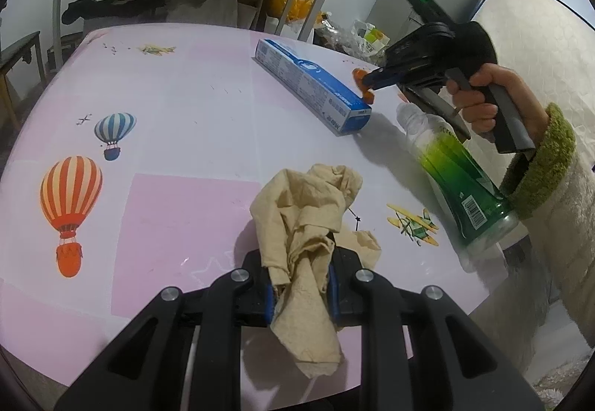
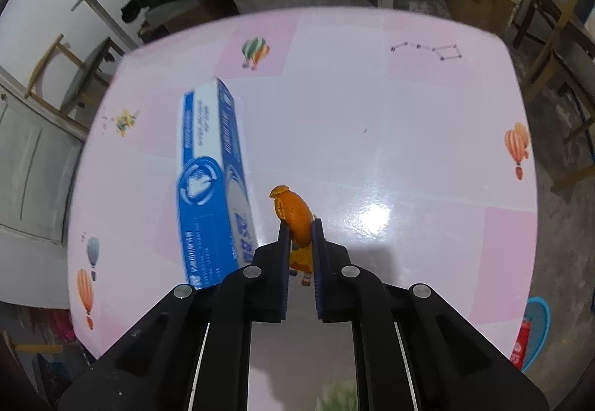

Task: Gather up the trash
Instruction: 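Grasp the orange toy with the right tool while the left tool holds the cloth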

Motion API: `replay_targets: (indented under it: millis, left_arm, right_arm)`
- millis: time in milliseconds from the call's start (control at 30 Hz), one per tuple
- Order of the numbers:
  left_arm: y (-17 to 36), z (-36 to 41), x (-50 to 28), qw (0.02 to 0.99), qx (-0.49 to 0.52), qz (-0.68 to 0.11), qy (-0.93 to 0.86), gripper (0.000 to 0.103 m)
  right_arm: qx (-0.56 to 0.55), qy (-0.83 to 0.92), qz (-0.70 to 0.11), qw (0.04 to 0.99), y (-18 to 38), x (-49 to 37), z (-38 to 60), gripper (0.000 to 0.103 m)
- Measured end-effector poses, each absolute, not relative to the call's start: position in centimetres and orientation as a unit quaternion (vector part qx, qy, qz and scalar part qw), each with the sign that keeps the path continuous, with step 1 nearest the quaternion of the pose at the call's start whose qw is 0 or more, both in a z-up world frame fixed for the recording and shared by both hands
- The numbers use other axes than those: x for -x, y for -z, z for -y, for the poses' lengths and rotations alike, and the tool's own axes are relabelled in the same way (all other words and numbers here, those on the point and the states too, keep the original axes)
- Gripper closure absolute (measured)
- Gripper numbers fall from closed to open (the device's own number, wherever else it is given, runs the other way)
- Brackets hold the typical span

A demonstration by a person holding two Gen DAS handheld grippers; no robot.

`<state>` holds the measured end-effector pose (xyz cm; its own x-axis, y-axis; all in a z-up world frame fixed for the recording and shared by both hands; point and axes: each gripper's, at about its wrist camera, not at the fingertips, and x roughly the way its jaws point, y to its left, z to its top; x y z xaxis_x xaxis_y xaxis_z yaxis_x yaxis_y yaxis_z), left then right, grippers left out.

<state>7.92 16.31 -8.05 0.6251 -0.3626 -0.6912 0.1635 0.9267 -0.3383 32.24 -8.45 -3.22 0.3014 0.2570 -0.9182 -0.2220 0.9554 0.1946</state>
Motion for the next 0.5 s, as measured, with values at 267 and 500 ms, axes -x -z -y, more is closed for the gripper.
replay_targets:
  millis: [267,500]
  left_arm:
    - [6.8,-16.8,-7.3,0.900,0.128,-0.391,0.142,0.083]
    - [5.8,-16.3,-7.3,0.902,0.130,-0.383,0.149,0.083]
  right_arm:
    - [-0.045,-0.176,-0.519,0.835,-1.9,-29.0,10.4,0.094]
    - [-0.077,-0.199,-0.483,0.849,-4.7,-24.6,12.5,0.094]
